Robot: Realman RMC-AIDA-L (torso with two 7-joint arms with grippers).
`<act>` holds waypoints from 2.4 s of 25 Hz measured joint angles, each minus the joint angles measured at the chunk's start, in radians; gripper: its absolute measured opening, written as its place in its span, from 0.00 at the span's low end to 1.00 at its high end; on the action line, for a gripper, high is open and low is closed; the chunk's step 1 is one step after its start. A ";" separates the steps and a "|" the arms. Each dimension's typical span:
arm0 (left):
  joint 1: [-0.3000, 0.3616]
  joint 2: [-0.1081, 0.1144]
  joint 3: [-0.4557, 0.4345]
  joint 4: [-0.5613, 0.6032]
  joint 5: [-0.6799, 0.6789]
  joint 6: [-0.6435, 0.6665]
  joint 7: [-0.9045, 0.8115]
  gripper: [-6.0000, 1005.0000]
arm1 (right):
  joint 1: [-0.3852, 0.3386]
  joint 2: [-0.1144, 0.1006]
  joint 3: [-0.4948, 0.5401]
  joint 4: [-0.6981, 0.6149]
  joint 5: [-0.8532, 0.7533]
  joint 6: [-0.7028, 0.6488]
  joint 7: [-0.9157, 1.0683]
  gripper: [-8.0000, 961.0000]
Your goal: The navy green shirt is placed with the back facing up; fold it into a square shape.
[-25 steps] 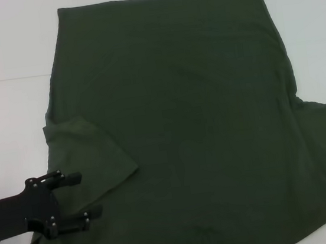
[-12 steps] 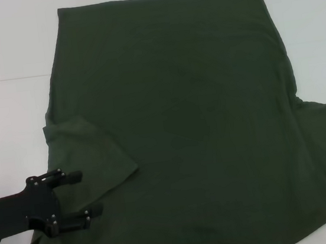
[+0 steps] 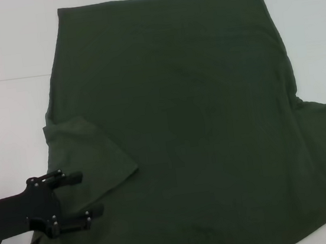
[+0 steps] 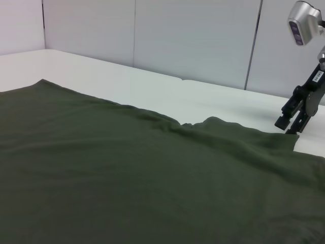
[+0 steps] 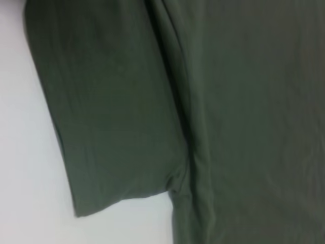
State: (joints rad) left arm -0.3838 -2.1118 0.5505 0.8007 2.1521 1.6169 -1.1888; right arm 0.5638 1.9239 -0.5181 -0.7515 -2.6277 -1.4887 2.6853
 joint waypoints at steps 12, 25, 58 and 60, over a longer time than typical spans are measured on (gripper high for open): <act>0.000 -0.002 -0.001 0.000 0.000 -0.002 0.000 0.85 | 0.040 0.004 -0.014 0.041 0.001 0.034 -0.012 0.95; 0.004 0.000 -0.008 0.004 -0.001 -0.003 0.000 0.85 | 0.047 0.012 -0.014 0.031 0.004 0.038 -0.021 0.65; 0.007 0.001 -0.005 -0.002 0.000 -0.005 -0.005 0.85 | 0.044 -0.007 -0.038 0.038 0.002 0.004 -0.012 0.37; 0.007 0.001 -0.004 -0.002 0.000 -0.005 -0.006 0.85 | 0.042 -0.008 -0.037 0.038 0.002 0.002 -0.012 0.40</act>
State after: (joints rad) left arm -0.3773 -2.1107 0.5465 0.7991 2.1522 1.6121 -1.1944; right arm 0.6061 1.9158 -0.5555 -0.7135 -2.6262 -1.4868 2.6730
